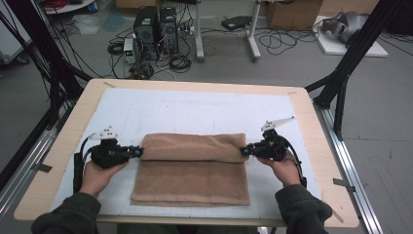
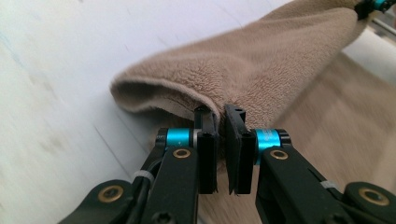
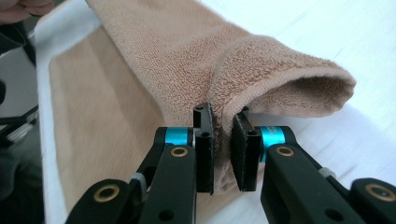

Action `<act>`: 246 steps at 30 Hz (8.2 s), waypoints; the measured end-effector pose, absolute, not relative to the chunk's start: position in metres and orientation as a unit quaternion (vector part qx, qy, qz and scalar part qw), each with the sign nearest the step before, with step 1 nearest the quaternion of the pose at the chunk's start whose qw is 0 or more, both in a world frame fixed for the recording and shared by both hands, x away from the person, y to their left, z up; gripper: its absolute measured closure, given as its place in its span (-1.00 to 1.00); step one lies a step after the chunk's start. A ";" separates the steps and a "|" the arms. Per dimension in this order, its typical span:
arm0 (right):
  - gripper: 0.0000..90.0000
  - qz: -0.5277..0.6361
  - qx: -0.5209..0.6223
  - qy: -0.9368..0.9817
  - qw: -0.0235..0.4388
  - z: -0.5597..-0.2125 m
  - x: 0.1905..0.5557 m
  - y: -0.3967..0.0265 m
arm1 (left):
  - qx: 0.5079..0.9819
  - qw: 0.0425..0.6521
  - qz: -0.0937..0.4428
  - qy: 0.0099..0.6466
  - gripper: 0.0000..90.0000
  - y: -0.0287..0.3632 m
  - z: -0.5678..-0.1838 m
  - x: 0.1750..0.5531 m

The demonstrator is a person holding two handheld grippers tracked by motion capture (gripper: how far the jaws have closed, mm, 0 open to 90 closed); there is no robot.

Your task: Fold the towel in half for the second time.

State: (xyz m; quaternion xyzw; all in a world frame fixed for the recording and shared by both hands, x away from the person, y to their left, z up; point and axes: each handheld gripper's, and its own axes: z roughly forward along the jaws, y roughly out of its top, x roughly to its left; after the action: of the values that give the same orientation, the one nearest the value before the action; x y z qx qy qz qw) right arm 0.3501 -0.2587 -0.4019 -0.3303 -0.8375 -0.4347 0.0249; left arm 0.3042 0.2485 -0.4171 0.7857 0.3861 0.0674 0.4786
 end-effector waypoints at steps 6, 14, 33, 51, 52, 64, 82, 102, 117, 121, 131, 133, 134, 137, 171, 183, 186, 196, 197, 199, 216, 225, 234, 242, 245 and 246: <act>0.72 -0.422 -0.342 -0.839 0.029 -0.432 0.337 -0.258 | 0.798 0.451 0.076 0.393 0.77 0.253 -0.435 0.292; 0.10 -0.407 -0.360 -0.840 -0.010 -0.415 0.338 -0.271 | 0.798 0.440 0.107 0.398 0.17 0.261 -0.413 0.299; -0.19 -0.353 -0.392 -0.849 -0.024 -0.425 0.414 -0.238 | 0.818 0.365 0.122 0.427 -0.03 0.222 -0.434 0.387; 0.83 -0.424 -0.335 -0.841 -0.019 -0.387 0.392 -0.248 | 0.776 0.467 0.109 0.409 0.90 0.245 -0.399 0.365; 0.83 -0.434 -0.330 -0.838 -0.020 -0.381 0.387 -0.250 | 0.774 0.475 0.111 0.403 0.90 0.248 -0.394 0.359; 0.48 -0.507 -0.210 -0.836 -0.007 -0.340 0.270 -0.261 | 0.788 0.536 0.090 0.288 0.45 0.272 -0.368 0.235; 0.22 -0.383 -0.240 -0.890 -0.069 -0.418 0.322 -0.227 | 0.844 0.401 0.140 0.328 0.35 0.220 -0.438 0.296; 0.62 -0.358 -0.292 -0.885 -0.064 -0.410 0.364 -0.219 | 0.789 0.446 0.111 0.408 0.58 0.223 -0.426 0.340; 0.35 -0.387 -0.250 -0.886 -0.056 -0.426 0.319 -0.212 | 0.816 0.434 0.139 0.355 0.21 0.221 -0.427 0.283; 0.23 -0.413 -0.247 -0.875 -0.056 -0.424 0.307 -0.217 | 0.814 0.441 0.146 0.348 0.19 0.226 -0.423 0.274; 0.00 -0.422 -0.212 -0.880 -0.041 -0.428 0.267 -0.223 | 0.834 0.430 0.116 0.326 0.18 0.222 -0.434 0.250; -0.02 -0.411 -0.217 -0.884 -0.042 -0.434 0.265 -0.225 | 0.832 0.435 0.114 0.325 0.17 0.222 -0.435 0.247; -0.02 -0.409 -0.218 -0.885 -0.045 -0.436 0.264 -0.226 | 0.833 0.432 0.115 0.326 0.17 0.221 -0.436 0.245; -0.02 -0.407 -0.215 -0.886 -0.052 -0.439 0.262 -0.230 | 0.833 0.432 0.116 0.326 0.17 0.220 -0.440 0.238; -0.20 -0.381 -0.314 -0.865 -0.091 -0.426 0.368 -0.228 | 0.783 0.408 0.151 0.445 0.07 0.224 -0.443 0.340; 0.20 -0.371 -0.316 -0.872 -0.051 -0.437 0.371 -0.226 | 0.781 0.422 0.127 0.443 0.27 0.227 -0.447 0.340; 0.38 -0.378 -0.311 -0.871 -0.047 -0.438 0.367 -0.227 | 0.779 0.428 0.130 0.439 0.33 0.227 -0.449 0.338; 0.71 -0.384 -0.299 -0.872 -0.049 -0.436 0.365 -0.227 | 0.789 0.428 0.141 0.419 0.74 0.225 -0.446 0.334; 0.73 -0.388 -0.299 -0.871 -0.051 -0.436 0.365 -0.227 | 0.788 0.428 0.142 0.418 0.76 0.225 -0.446 0.334; 0.75 -0.389 -0.302 -0.869 -0.053 -0.434 0.365 -0.228 | 0.788 0.427 0.146 0.419 0.77 0.224 -0.445 0.333; 0.78 -0.403 -0.317 -0.855 -0.081 -0.414 0.378 -0.227 | 0.769 0.436 0.183 0.429 0.81 0.219 -0.423 0.346; 0.78 -0.409 -0.329 -0.844 -0.110 -0.385 0.412 -0.225 | 0.760 0.434 0.213 0.435 0.81 0.214 -0.395 0.382; 0.78 -0.411 -0.333 -0.836 -0.147 -0.359 0.445 -0.220 | 0.737 0.448 0.232 0.450 0.82 0.213 -0.370 0.415; 0.11 -0.407 -0.372 -0.821 -0.147 -0.368 0.458 -0.223 | 0.742 0.425 0.244 0.457 0.18 0.216 -0.373 0.419; 0.06 -0.411 -0.371 -0.823 -0.127 -0.367 0.455 -0.222 | 0.746 0.434 0.231 0.450 0.18 0.217 -0.375 0.410; 0.04 -0.407 -0.367 -0.827 -0.124 -0.365 0.452 -0.221 | 0.749 0.432 0.231 0.446 0.18 0.216 -0.377 0.406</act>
State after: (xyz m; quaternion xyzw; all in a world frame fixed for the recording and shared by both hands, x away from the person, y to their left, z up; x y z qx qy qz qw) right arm 0.4520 -0.2205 -0.3654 -0.3673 -0.8272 -0.4070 -0.1236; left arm 0.4063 0.2161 -0.3766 0.7490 0.4457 0.2308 0.4325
